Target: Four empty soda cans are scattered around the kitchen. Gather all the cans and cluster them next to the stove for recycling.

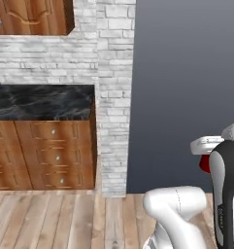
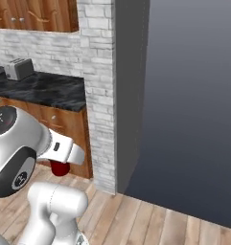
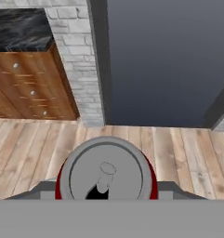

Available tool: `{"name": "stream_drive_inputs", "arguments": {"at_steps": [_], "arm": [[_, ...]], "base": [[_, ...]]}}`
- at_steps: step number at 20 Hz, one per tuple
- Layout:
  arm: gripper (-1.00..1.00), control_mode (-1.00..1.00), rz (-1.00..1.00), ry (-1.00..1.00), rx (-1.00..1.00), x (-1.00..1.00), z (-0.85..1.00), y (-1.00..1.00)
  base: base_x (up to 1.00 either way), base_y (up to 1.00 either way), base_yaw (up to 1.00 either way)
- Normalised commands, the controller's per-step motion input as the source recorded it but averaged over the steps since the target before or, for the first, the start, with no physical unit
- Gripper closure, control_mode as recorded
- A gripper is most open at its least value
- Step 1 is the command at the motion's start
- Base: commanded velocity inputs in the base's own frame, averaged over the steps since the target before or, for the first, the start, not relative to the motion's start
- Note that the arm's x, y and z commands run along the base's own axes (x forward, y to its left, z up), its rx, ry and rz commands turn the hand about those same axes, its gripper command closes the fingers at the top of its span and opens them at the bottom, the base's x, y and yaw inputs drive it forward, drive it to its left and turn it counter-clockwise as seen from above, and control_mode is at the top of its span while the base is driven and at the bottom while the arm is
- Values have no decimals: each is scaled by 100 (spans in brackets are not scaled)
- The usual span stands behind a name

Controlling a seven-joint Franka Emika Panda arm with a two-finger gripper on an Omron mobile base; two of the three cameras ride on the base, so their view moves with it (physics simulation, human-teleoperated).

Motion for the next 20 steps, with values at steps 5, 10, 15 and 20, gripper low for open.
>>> {"name": "stream_drive_inputs", "arguments": {"at_steps": [5, 10, 15, 20], "arm": [[100, 100, 0, 0, 0, 0, 0, 0], [100, 100, 0, 0, 0, 0, 0, 0], [100, 100, 0, 0, 0, 0, 0, 0], [100, 100, 0, 0, 0, 0, 0, 0]], "base": [[0, 80, -7], [2, 95, -7], [18, 100, -5], [-5, 99, 3]]}}
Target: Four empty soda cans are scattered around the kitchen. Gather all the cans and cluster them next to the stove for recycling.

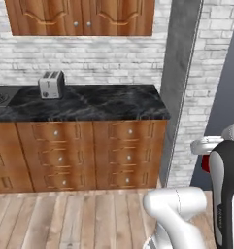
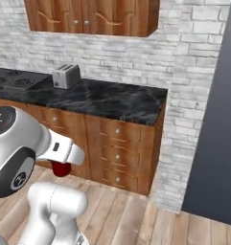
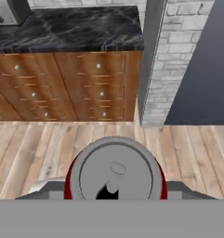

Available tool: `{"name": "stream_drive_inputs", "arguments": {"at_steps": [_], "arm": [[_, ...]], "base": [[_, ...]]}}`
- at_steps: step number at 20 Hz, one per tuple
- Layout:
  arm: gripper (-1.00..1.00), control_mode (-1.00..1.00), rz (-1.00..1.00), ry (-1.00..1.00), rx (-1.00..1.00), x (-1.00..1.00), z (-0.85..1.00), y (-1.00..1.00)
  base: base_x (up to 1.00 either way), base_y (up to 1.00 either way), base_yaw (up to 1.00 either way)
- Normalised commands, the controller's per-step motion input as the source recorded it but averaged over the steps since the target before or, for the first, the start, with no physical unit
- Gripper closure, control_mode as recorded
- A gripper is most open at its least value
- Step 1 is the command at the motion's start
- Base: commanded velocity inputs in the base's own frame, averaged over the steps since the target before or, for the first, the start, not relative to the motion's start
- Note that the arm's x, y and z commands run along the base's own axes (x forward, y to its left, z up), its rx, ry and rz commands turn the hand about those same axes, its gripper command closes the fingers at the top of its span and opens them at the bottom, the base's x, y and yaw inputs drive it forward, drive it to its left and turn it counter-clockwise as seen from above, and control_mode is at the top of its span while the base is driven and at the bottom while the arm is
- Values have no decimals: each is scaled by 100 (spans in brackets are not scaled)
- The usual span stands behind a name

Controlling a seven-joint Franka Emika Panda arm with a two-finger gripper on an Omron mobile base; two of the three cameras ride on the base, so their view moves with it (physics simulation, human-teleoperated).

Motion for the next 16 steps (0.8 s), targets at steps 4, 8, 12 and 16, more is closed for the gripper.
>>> {"name": "stream_drive_inputs", "arguments": {"at_steps": [4, 8, 12, 16], "arm": [[100, 100, 0, 0, 0, 0, 0, 0], [100, 100, 0, 0, 0, 0, 0, 0], [100, 100, 0, 0, 0, 0, 0, 0], [100, 100, 0, 0, 0, 0, 0, 0]], "base": [[0, 87, 4], [1, 100, 1], [10, 100, 0], [10, 100, 0]]}}
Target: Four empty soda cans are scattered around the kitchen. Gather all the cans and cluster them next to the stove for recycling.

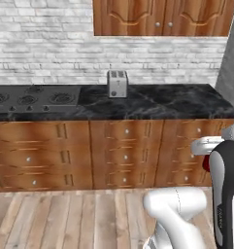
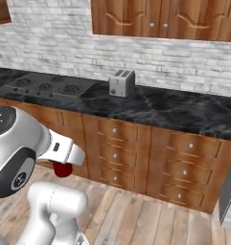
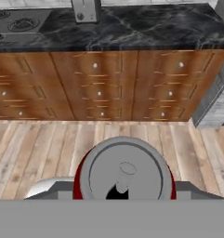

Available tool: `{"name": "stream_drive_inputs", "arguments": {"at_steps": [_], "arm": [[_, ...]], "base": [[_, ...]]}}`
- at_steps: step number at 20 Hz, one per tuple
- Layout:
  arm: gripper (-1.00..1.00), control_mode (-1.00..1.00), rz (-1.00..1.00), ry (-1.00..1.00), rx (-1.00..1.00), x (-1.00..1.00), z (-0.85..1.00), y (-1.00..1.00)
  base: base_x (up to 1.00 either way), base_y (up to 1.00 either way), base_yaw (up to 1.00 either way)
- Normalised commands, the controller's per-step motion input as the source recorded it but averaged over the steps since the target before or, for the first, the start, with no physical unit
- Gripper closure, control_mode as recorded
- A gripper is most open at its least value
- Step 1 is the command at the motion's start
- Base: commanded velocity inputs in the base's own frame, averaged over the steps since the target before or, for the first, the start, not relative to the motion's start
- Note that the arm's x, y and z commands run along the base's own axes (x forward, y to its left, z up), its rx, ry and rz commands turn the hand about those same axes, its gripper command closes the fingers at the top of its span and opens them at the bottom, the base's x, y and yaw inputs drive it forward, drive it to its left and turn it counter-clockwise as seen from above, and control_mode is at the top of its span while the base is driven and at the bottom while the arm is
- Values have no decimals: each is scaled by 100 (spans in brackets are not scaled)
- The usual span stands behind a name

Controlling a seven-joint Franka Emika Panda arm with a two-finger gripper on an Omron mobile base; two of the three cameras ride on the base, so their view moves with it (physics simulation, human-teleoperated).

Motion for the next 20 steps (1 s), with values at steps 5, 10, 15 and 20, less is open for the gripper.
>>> {"name": "stream_drive_inputs", "arguments": {"at_steps": [5, 10, 15, 20], "arm": [[100, 100, 0, 0, 0, 0, 0, 0], [100, 100, 0, 0, 0, 0, 0, 0], [100, 100, 0, 0, 0, 0, 0, 0], [100, 100, 0, 0, 0, 0, 0, 0]], "base": [[1, 100, 0], [0, 100, 0], [2, 100, 0], [2, 100, -4]]}}
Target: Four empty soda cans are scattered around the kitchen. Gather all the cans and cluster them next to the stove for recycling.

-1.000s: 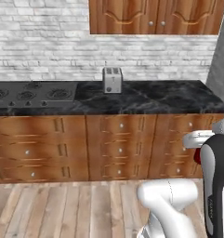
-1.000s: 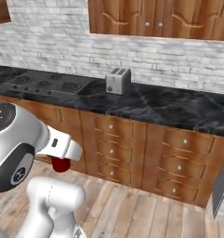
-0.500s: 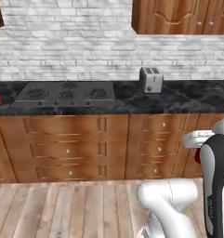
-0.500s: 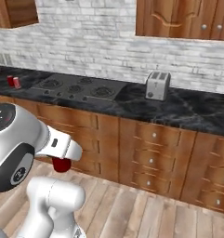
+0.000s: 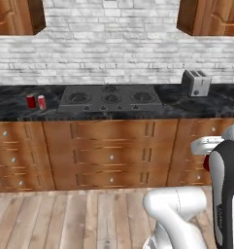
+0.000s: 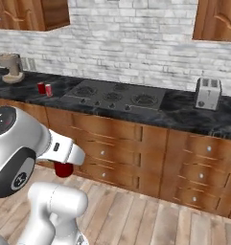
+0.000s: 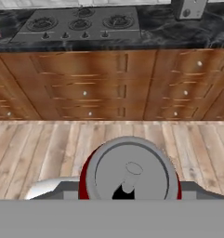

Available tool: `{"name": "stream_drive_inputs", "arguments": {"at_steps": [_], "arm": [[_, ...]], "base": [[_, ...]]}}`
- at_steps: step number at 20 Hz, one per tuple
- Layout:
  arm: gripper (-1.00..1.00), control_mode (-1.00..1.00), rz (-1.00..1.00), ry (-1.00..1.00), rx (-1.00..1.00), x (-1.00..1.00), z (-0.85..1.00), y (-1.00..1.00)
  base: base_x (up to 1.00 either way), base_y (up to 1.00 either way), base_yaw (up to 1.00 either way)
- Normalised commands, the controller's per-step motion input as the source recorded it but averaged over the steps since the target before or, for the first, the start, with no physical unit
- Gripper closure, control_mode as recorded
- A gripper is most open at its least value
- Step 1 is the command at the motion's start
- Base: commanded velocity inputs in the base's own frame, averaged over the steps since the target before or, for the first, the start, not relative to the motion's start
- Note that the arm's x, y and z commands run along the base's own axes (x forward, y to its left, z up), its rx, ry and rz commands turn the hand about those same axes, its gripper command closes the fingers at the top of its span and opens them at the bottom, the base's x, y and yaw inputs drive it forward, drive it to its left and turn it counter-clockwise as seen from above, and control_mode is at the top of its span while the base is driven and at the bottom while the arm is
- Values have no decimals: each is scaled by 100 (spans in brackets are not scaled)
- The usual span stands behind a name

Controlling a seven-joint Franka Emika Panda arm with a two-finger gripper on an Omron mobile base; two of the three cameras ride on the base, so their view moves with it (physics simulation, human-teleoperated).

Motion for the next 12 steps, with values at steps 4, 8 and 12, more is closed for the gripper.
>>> {"name": "stream_drive_inputs", "arguments": {"at_steps": [4, 8, 12], "arm": [[100, 100, 0, 0, 0, 0, 0, 0], [100, 100, 0, 0, 0, 0, 0, 0], [100, 100, 0, 0, 0, 0, 0, 0]], "base": [[9, 100, -9], [12, 100, -12], [12, 100, -13]]}}
